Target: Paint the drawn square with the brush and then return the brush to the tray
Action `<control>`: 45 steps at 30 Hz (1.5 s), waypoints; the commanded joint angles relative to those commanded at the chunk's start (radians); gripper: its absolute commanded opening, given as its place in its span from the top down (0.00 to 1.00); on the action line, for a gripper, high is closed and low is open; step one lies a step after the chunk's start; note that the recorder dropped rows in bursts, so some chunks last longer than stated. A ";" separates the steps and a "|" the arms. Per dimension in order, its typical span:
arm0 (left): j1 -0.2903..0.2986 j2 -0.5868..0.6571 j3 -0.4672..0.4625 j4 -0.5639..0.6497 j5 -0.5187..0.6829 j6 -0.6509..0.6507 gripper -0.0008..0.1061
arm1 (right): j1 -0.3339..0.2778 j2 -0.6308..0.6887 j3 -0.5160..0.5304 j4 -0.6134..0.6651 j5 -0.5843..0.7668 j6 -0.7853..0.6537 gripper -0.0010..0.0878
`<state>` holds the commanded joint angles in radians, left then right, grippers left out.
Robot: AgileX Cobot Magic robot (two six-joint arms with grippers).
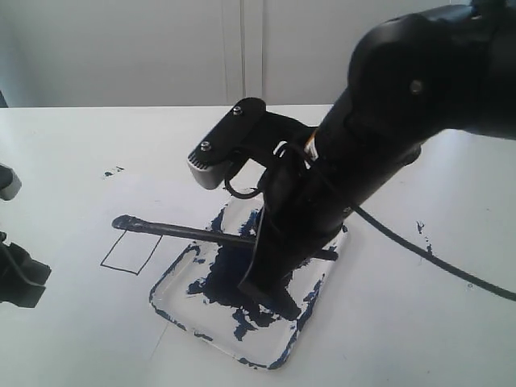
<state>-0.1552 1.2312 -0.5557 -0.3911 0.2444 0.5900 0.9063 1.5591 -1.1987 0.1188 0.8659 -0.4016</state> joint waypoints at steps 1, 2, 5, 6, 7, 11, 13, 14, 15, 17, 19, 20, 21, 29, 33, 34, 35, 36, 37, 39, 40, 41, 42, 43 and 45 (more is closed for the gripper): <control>0.000 0.011 0.000 -0.002 -0.006 0.000 0.59 | 0.000 0.017 -0.010 0.000 0.000 -0.002 0.99; 0.000 0.029 0.000 -0.014 -0.011 0.000 0.59 | 0.000 0.032 -0.018 0.000 0.000 -0.006 0.99; 0.000 0.070 0.000 -0.027 -0.038 0.000 0.59 | 0.000 0.063 -0.032 0.000 -0.012 -0.013 0.99; 0.000 0.081 0.000 -0.027 -0.046 0.000 0.59 | 0.000 0.071 -0.038 0.000 -0.014 -0.015 0.99; 0.000 0.093 0.000 -0.027 -0.053 0.000 0.59 | 0.000 0.079 -0.044 0.000 -0.016 -0.017 0.99; -0.022 0.137 0.000 -0.049 -0.080 0.000 0.59 | 0.000 0.097 -0.053 0.000 -0.026 -0.020 0.99; -0.041 0.153 0.000 -0.049 -0.087 0.003 0.59 | 0.000 0.098 -0.059 0.000 -0.024 -0.020 0.99; -0.057 0.165 0.000 -0.049 -0.093 0.019 0.59 | 0.000 0.098 -0.061 0.000 -0.024 -0.020 0.99; -0.064 0.174 0.000 -0.049 -0.095 0.031 0.59 | 0.000 0.098 -0.061 0.000 -0.021 -0.020 0.99; -0.080 0.195 0.000 -0.049 -0.111 0.062 0.59 | 0.000 0.098 -0.061 0.000 -0.021 -0.020 0.99; -0.084 0.216 0.000 -0.049 -0.129 0.065 0.59 | 0.000 0.098 -0.061 0.000 -0.011 -0.020 0.99; -0.086 0.224 0.000 -0.049 -0.141 0.065 0.59 | 0.000 0.098 -0.061 0.000 -0.006 -0.020 0.99; -0.086 0.234 0.000 -0.049 -0.148 0.065 0.59 | 0.000 0.098 -0.061 0.000 -0.003 -0.020 0.99; -0.086 0.290 0.000 -0.043 -0.185 0.076 0.50 | 0.000 0.098 -0.061 -0.025 -0.001 -0.020 0.99; -0.086 0.307 0.000 -0.043 -0.192 0.063 0.49 | 0.000 0.098 -0.061 -0.025 -0.001 -0.018 0.99; -0.086 0.309 0.000 -0.043 -0.189 0.063 0.49 | 0.000 0.098 -0.061 -0.025 -0.001 -0.018 0.99; -0.086 0.309 0.000 -0.043 -0.187 0.063 0.49 | 0.000 0.098 -0.061 -0.025 -0.001 -0.018 0.99; -0.086 0.310 0.000 -0.043 -0.183 0.063 0.49 | 0.000 0.098 -0.061 -0.025 -0.001 -0.018 0.99; -0.086 0.311 0.000 -0.043 -0.180 0.063 0.49 | 0.000 0.098 -0.061 -0.027 -0.001 -0.018 0.99; -0.086 0.313 0.000 -0.043 -0.170 0.067 0.49 | 0.000 0.098 -0.061 -0.033 -0.001 -0.018 0.99; -0.086 0.313 0.000 -0.041 -0.166 0.069 0.49 | 0.000 0.098 -0.061 -0.033 -0.001 -0.018 0.99; -0.086 0.313 0.000 -0.035 -0.159 0.069 0.49 | 0.000 0.098 -0.061 -0.033 -0.003 -0.018 0.99; -0.086 0.313 0.000 -0.020 -0.150 0.069 0.49 | 0.000 0.098 -0.061 -0.033 -0.003 -0.018 0.99; -0.086 0.313 0.000 -0.011 -0.138 0.069 0.49 | 0.000 0.098 -0.061 -0.033 -0.003 -0.018 0.99; -0.086 0.313 0.000 -0.004 -0.124 0.069 0.49 | 0.000 0.098 -0.061 -0.033 -0.003 -0.018 0.99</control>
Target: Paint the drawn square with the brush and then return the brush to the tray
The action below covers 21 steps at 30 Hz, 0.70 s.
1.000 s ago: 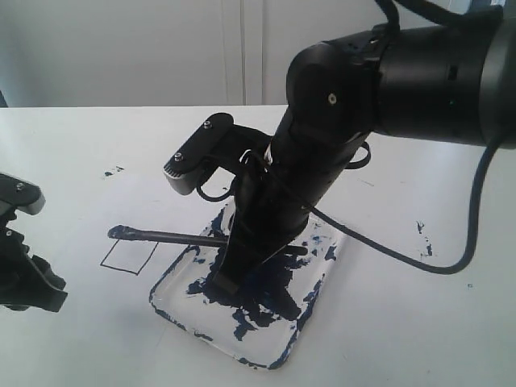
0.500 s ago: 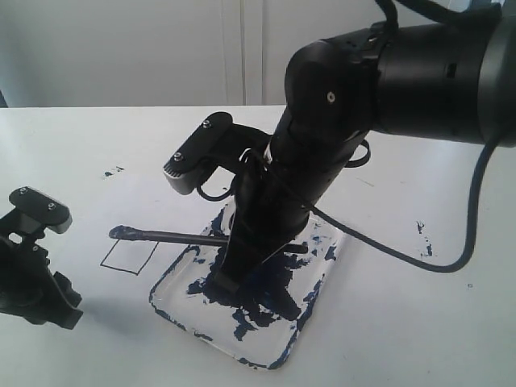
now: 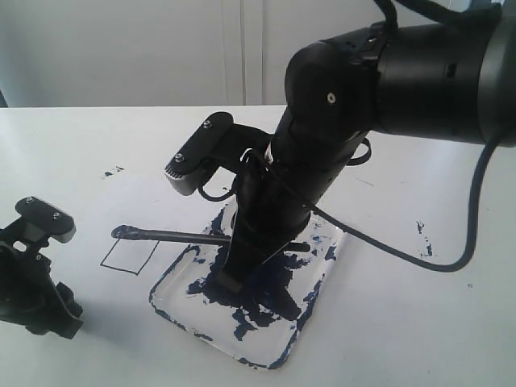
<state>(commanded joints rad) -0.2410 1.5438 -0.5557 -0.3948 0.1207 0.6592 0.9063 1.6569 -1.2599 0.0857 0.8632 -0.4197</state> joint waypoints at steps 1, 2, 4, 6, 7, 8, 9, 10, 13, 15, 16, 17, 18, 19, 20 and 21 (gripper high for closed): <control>0.000 0.000 0.000 0.002 0.002 -0.006 0.49 | 0.000 0.000 0.000 0.000 0.000 0.000 0.99; 0.000 0.000 0.000 0.002 0.002 -0.011 0.49 | 0.000 0.000 0.000 0.000 0.000 0.000 0.99; 0.000 0.000 0.000 0.002 0.007 -0.025 0.49 | 0.000 0.000 0.000 0.000 0.000 0.000 0.99; 0.000 0.002 0.000 0.002 0.015 -0.034 0.49 | 0.000 0.000 0.000 0.000 0.000 0.000 0.99; 0.000 0.002 0.000 0.002 0.025 -0.034 0.49 | 0.000 0.000 0.000 0.000 0.000 0.000 0.99; 0.000 0.002 0.000 0.002 0.033 -0.032 0.49 | 0.000 0.000 0.000 0.000 0.000 0.000 0.99; 0.000 0.002 0.000 0.007 0.039 -0.032 0.49 | 0.000 0.000 0.000 0.000 0.002 0.000 0.99; 0.000 0.002 0.000 0.022 0.045 -0.030 0.49 | 0.000 0.000 0.000 0.000 0.002 0.000 0.99; 0.000 0.002 0.000 0.057 0.065 -0.030 0.49 | 0.000 0.000 0.000 -0.002 0.002 0.000 0.99; 0.000 0.002 0.000 0.076 0.078 -0.030 0.49 | 0.000 0.000 0.000 -0.004 0.006 0.001 0.99; 0.000 0.002 0.000 0.085 0.083 -0.030 0.49 | 0.000 0.000 0.000 -0.004 0.006 0.001 0.99; 0.000 0.002 0.000 0.093 0.091 -0.030 0.49 | 0.000 0.000 0.000 -0.004 0.010 0.001 0.99; 0.000 0.002 0.000 0.106 0.099 -0.030 0.49 | 0.000 0.000 0.000 -0.004 0.016 0.001 0.99; 0.000 0.002 0.000 0.121 0.111 -0.032 0.49 | 0.000 0.000 0.000 -0.004 0.025 0.001 0.99; 0.000 0.002 0.000 0.131 0.114 -0.032 0.49 | 0.000 0.000 0.000 -0.004 0.036 0.001 0.99; 0.000 0.002 0.000 0.142 0.119 -0.035 0.49 | 0.000 0.000 0.000 -0.004 0.043 0.001 0.99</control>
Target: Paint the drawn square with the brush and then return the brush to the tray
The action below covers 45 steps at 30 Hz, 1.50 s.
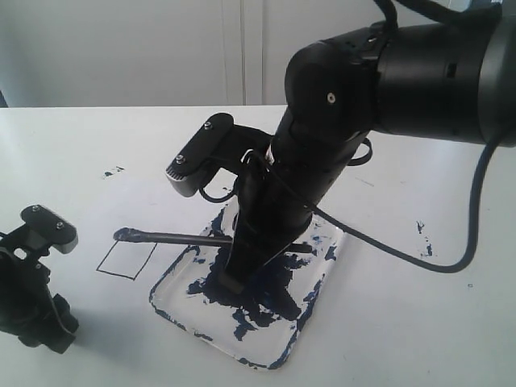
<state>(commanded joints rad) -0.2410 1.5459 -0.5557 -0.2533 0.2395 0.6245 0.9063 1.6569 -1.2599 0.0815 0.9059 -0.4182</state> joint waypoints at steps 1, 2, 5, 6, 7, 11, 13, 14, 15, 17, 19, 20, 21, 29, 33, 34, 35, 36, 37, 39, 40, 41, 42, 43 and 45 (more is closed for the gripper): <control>0.000 0.000 0.000 0.008 0.000 0.000 0.49 | 0.000 0.000 0.000 0.000 0.000 0.000 0.99; 0.000 0.000 0.000 0.011 0.000 0.000 0.49 | 0.000 0.000 0.000 0.000 0.000 0.000 0.99; 0.000 0.000 0.000 0.022 0.006 0.000 0.49 | 0.000 0.000 0.000 0.009 -0.004 -0.018 0.99; 0.000 0.000 0.000 0.038 0.018 0.000 0.49 | 0.000 0.000 0.000 0.014 -0.004 -0.034 0.99; 0.000 0.000 0.000 0.054 0.026 0.000 0.49 | 0.000 0.000 0.000 0.014 -0.005 -0.041 0.99; 0.000 0.000 0.000 0.108 0.054 0.002 0.49 | 0.000 0.000 0.000 0.016 -0.011 -0.046 0.99; 0.000 0.000 0.000 0.144 0.071 0.000 0.49 | 0.000 0.004 0.000 0.020 -0.011 -0.050 0.99; 0.000 0.000 0.000 0.153 0.081 0.000 0.49 | 0.000 0.010 0.000 0.020 -0.011 -0.050 0.99; 0.000 0.000 0.000 0.158 0.086 0.000 0.49 | 0.000 0.015 0.000 0.024 -0.011 -0.050 0.99; 0.000 0.000 0.000 0.158 0.086 -0.003 0.49 | 0.000 0.034 -0.002 0.039 -0.015 -0.054 0.99; 0.000 0.000 0.000 0.158 0.081 -0.005 0.49 | 0.000 0.047 -0.005 0.045 -0.017 -0.056 0.99; 0.000 0.000 0.000 0.158 0.079 -0.010 0.49 | 0.000 0.049 -0.007 0.048 -0.023 -0.056 0.99; 0.000 0.000 0.000 0.158 0.077 -0.016 0.49 | 0.000 0.051 -0.009 0.054 -0.025 -0.059 0.99; 0.000 0.000 0.000 0.158 0.074 -0.019 0.49 | 0.000 0.073 -0.032 0.062 -0.029 -0.075 0.99; 0.000 0.000 0.000 0.158 0.072 -0.019 0.49 | 0.000 0.094 -0.035 0.060 -0.025 -0.075 0.99; 0.000 0.000 0.000 0.158 0.072 -0.019 0.49 | 0.000 0.094 -0.035 0.060 -0.025 -0.075 0.99; 0.000 0.000 0.000 0.158 0.072 -0.019 0.49 | 0.000 0.094 -0.035 0.060 -0.025 -0.075 0.99; 0.000 0.000 0.000 0.158 0.072 -0.019 0.49 | 0.000 0.095 -0.035 0.060 -0.025 -0.075 0.99; 0.000 0.000 0.000 0.158 0.072 -0.019 0.49 | 0.000 0.095 -0.035 0.060 -0.025 -0.075 0.99; 0.000 0.000 0.000 0.158 0.072 -0.019 0.49 | 0.000 0.095 -0.035 0.067 -0.005 -0.089 0.99; 0.000 0.000 0.000 0.158 0.070 -0.019 0.49 | 0.000 0.095 -0.035 0.080 0.001 -0.104 0.99; 0.000 0.000 0.000 0.158 0.070 -0.019 0.49 | 0.000 0.095 -0.035 0.101 0.008 -0.122 0.99; 0.000 0.000 0.000 0.158 0.070 -0.021 0.49 | 0.000 0.095 -0.035 0.120 0.014 -0.134 0.99; 0.000 0.000 0.000 0.158 0.070 -0.021 0.49 | 0.000 0.095 -0.035 0.136 0.016 -0.150 0.99; 0.000 0.000 0.000 0.158 0.070 -0.021 0.49 | 0.000 0.095 -0.035 0.139 0.009 -0.157 0.99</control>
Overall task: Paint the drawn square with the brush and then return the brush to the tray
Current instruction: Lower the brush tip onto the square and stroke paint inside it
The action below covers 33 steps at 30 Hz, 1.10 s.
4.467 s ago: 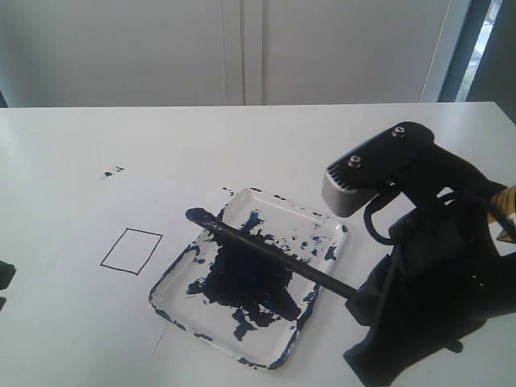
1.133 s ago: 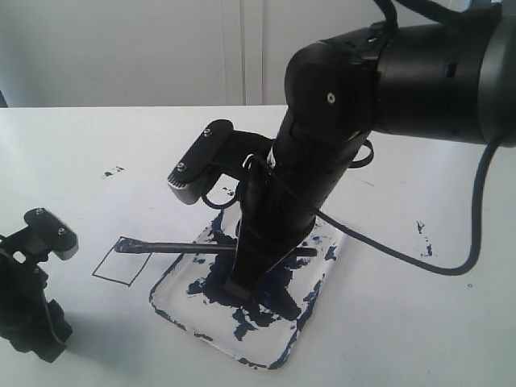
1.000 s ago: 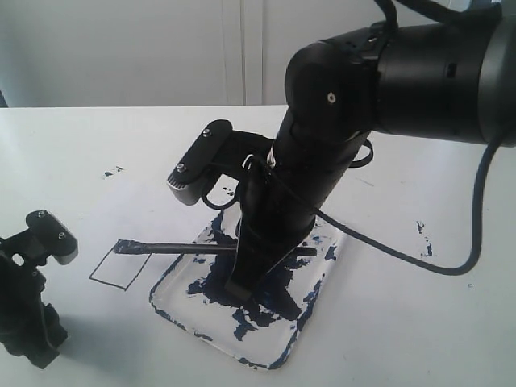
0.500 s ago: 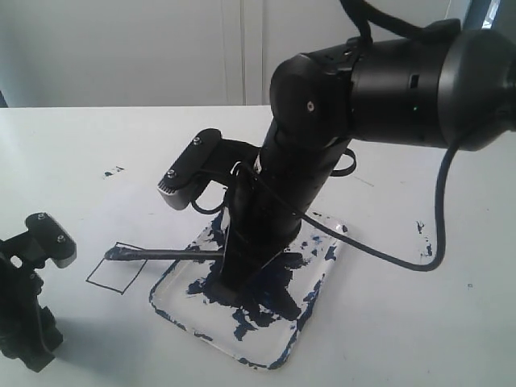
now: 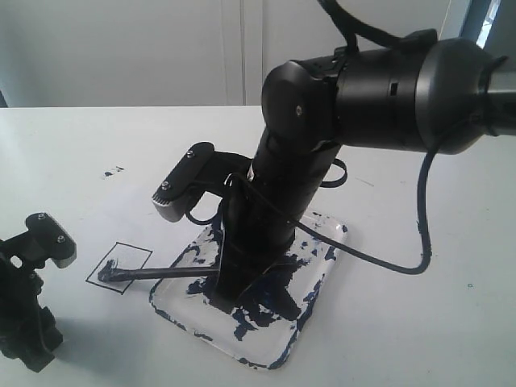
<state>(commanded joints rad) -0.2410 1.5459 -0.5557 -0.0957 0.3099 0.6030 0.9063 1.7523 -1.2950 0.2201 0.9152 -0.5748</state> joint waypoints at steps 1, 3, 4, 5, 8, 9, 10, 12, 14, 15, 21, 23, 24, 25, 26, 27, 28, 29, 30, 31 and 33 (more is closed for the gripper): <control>0.000 0.000 0.000 0.000 0.000 0.000 0.49 | 0.000 0.000 0.000 -0.012 -0.006 0.000 0.99; 0.000 0.000 0.000 0.000 0.000 0.000 0.49 | 0.000 0.005 0.000 -0.029 -0.030 0.014 0.99; 0.000 0.000 0.000 0.000 0.000 0.000 0.49 | 0.000 0.009 0.000 -0.056 -0.043 0.037 0.99; 0.000 0.000 0.000 0.000 0.000 0.000 0.49 | 0.000 0.019 0.000 -0.091 -0.050 0.071 0.99; 0.000 0.000 0.000 0.000 0.000 0.000 0.49 | 0.000 0.037 0.000 -0.124 -0.057 0.090 0.99; 0.000 0.000 0.000 0.000 0.000 0.000 0.49 | 0.000 0.040 0.000 -0.128 -0.068 0.097 0.99; 0.000 0.000 0.000 0.000 0.000 0.000 0.49 | 0.000 0.041 0.000 -0.132 -0.078 0.108 0.99; 0.000 0.000 0.000 0.000 0.000 0.000 0.49 | 0.000 0.041 0.000 -0.143 -0.106 0.131 0.99; 0.000 0.000 0.000 0.000 0.000 0.000 0.49 | 0.000 0.042 -0.007 -0.150 -0.103 0.145 0.99; 0.000 0.000 0.000 0.000 0.000 0.000 0.49 | 0.000 0.044 -0.010 -0.152 -0.100 0.145 0.99; 0.000 0.000 0.000 0.000 -0.003 0.000 0.49 | 0.000 0.044 -0.010 -0.172 -0.077 0.160 0.99; 0.000 0.000 0.000 0.000 -0.003 0.000 0.49 | 0.000 0.044 -0.010 -0.172 -0.077 0.160 0.99; 0.000 0.000 0.000 0.000 -0.003 0.000 0.49 | 0.000 0.044 -0.010 -0.172 -0.078 0.165 0.99; 0.000 0.000 0.000 0.000 -0.003 0.000 0.49 | 0.000 0.044 -0.010 -0.172 -0.078 0.168 0.99; 0.000 0.000 0.000 0.000 -0.004 0.000 0.49 | 0.000 0.044 -0.010 -0.172 -0.078 0.176 0.99; 0.000 0.000 0.000 0.000 -0.004 0.000 0.49 | 0.000 0.044 -0.010 -0.169 -0.072 0.179 0.99; 0.000 0.000 0.000 0.000 -0.006 0.000 0.49 | 0.000 0.044 -0.010 -0.168 -0.060 0.179 0.99; 0.000 0.000 0.000 0.000 -0.006 0.000 0.49 | 0.000 0.044 -0.010 -0.165 -0.046 0.179 0.99; 0.000 0.000 0.000 0.000 -0.009 0.000 0.49 | 0.000 0.044 -0.010 -0.165 -0.039 0.175 0.99; 0.000 0.000 0.000 0.000 -0.010 0.000 0.49 | 0.000 0.044 -0.010 -0.153 -0.033 0.175 0.99; 0.000 0.000 0.000 0.000 -0.010 0.000 0.49 | 0.000 0.044 -0.010 -0.126 -0.017 0.151 0.99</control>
<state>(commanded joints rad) -0.2410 1.5459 -0.5557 -0.0957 0.2998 0.6030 0.9063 1.7960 -1.3048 0.0938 0.8981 -0.4236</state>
